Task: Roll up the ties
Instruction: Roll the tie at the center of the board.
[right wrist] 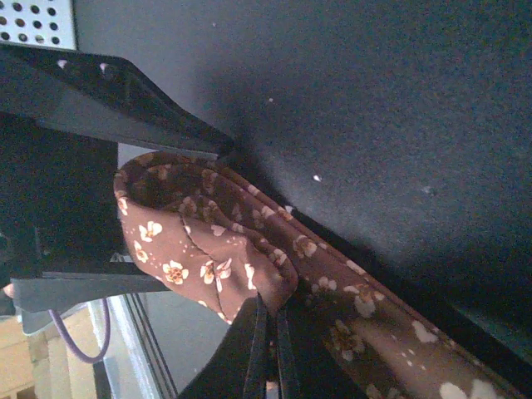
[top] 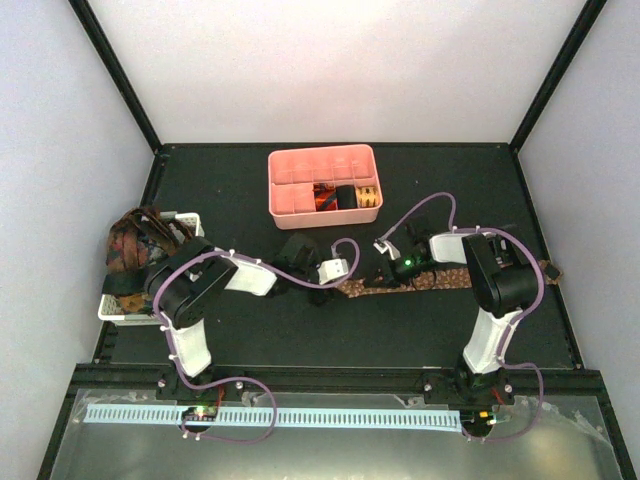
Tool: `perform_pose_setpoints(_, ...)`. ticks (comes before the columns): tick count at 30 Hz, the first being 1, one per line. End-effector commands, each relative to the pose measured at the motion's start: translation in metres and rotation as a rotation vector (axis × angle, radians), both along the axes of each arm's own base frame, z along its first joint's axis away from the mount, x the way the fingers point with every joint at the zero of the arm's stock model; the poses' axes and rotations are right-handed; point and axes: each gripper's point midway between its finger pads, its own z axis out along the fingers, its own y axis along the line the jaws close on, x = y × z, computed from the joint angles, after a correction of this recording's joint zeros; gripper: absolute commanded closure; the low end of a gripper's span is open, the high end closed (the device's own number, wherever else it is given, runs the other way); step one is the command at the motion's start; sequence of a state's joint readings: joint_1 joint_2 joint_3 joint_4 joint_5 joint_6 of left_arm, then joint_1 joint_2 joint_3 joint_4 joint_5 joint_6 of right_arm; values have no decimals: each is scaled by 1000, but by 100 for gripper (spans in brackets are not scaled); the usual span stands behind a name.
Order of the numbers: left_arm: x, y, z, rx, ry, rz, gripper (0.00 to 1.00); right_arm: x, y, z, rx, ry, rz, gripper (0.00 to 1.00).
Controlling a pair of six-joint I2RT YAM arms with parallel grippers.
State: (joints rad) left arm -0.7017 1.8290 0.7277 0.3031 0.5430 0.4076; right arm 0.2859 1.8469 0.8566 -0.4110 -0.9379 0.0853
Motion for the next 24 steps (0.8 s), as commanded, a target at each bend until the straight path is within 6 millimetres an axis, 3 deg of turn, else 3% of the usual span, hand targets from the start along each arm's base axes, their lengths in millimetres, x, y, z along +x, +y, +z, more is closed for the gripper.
perform_pose_setpoints(1, -1, -3, 6, -43, -14, -13, 37, 6, 6, 15, 85, -26, -9, 98)
perform_pose_setpoints(4, -19, -8, 18, -65, -89, -92, 16, 10, 11, 31, 143, -40, -16, 98)
perform_pose_setpoints(6, -25, -10, 16, -52, -120, -115, 11, 11, 14, 39, 176, -40, -18, 98)
perform_pose_setpoints(14, 8, -6, -2, 33, -141, 47, 11, 5, 18, 58, 253, -40, -8, 98)
perform_pose_setpoints(17, 11, -10, -1, 34, -132, 50, 19, 2, 19, 59, 270, -24, -3, 98)
perform_pose_setpoints(22, 13, -7, -6, 69, -125, 53, 56, 3, 11, 47, 245, -9, -15, 96)
perform_pose_setpoints(24, 10, -4, -6, 81, -128, 45, 63, 10, 3, 41, 217, -19, -38, 91)
